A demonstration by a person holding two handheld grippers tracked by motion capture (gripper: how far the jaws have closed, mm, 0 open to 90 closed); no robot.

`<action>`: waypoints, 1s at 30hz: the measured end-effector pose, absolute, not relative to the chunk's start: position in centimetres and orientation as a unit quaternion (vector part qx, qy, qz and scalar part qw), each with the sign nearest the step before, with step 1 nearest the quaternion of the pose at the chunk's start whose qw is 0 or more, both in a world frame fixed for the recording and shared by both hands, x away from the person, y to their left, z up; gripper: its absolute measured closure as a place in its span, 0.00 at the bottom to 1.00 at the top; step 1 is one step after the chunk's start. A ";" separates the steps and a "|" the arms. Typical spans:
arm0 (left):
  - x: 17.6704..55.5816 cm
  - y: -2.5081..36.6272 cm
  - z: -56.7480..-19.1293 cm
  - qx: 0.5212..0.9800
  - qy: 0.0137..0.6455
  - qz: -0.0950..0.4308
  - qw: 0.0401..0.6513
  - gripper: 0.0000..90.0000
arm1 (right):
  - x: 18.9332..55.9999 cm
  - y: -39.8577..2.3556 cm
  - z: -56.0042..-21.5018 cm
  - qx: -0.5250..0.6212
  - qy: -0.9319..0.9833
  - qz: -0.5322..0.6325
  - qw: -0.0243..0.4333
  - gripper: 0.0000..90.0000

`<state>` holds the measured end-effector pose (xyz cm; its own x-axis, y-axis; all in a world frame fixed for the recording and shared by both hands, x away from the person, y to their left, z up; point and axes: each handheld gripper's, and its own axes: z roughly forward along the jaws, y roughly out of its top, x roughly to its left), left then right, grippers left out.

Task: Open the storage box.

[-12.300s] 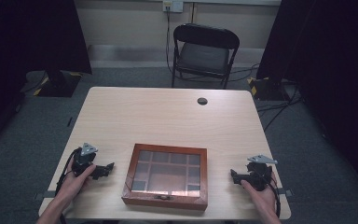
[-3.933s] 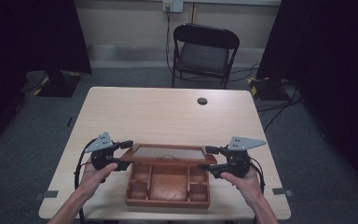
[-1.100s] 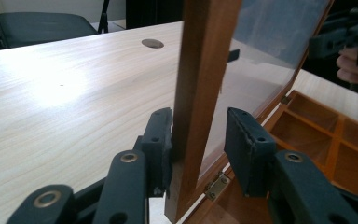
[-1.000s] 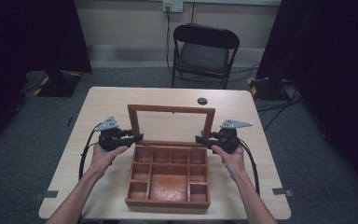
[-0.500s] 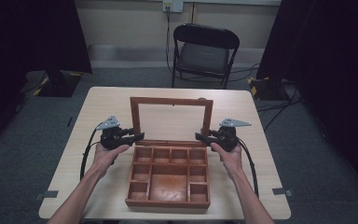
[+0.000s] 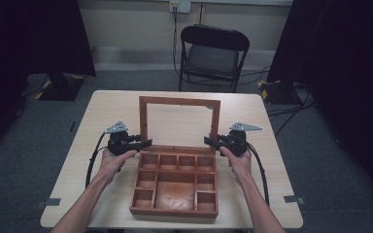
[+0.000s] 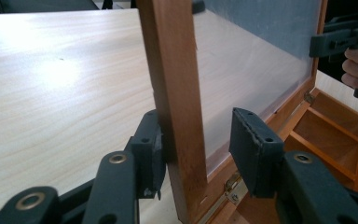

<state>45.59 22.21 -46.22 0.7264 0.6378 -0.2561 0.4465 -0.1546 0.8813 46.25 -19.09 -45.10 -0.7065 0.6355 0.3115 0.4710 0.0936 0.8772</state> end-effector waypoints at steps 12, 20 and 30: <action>46.1 22.4 -46.7 0.744 0.376 0.076 0.546 0.65 | 46.9 -18.6 -45.6 0.392 0.730 0.555 0.075 0.60; 46.2 22.5 -46.7 0.746 0.380 0.075 0.542 0.63 | 47.8 -18.0 -45.5 0.403 0.730 0.547 0.074 0.55; 46.4 22.0 -47.0 0.750 0.382 0.075 0.535 0.48 | 48.0 -17.3 -46.1 0.412 0.733 0.536 0.078 0.43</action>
<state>46.36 22.03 -47.02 0.6967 0.6532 -0.2965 0.4926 -0.1351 0.8597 48.03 -17.28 -46.05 -0.6483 0.6873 0.3277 0.5209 0.0865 0.8492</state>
